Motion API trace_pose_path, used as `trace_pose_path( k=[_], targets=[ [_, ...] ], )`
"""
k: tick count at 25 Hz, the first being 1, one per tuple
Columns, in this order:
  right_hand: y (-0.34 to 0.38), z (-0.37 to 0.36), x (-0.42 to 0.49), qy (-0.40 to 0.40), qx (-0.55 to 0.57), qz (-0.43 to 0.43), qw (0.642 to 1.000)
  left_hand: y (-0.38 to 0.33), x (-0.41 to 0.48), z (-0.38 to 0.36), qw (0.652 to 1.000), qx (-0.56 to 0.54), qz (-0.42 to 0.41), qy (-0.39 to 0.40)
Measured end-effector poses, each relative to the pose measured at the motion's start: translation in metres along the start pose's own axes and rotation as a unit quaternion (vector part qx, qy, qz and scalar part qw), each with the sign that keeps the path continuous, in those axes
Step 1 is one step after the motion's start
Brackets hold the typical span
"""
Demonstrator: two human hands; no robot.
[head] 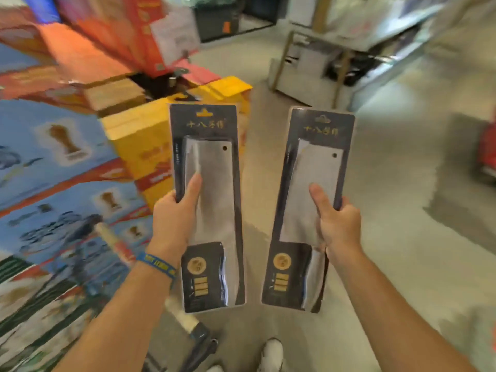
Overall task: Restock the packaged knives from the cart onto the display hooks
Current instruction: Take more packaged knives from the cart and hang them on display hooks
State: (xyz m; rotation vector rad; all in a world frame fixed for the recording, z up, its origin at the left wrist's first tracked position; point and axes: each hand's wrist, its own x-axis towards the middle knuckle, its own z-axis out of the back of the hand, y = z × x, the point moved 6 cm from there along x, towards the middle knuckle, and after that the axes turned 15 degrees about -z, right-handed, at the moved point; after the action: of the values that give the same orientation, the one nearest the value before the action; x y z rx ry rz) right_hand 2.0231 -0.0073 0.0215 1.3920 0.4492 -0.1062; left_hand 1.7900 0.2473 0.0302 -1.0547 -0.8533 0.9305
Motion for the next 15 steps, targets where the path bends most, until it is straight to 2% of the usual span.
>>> trace_pose_path(
  k=[4, 10, 15],
  targets=[
    [-0.005, 0.117, 0.007, -0.114, 0.035, -0.014, 0.993, -0.034, -0.027, -0.129, 0.984, -0.105, 0.042, 0.14],
    [-0.017, 0.291, 0.021, -0.243, 0.079, -0.021, 0.967, -0.101, -0.115, -0.303, 0.93, -0.135, 0.0, 0.343],
    [-0.03, 0.426, 0.046, -0.293, 0.109, -0.04, 0.949, -0.163, -0.189, -0.421, 0.911, -0.099, -0.122, 0.382]
  ],
)
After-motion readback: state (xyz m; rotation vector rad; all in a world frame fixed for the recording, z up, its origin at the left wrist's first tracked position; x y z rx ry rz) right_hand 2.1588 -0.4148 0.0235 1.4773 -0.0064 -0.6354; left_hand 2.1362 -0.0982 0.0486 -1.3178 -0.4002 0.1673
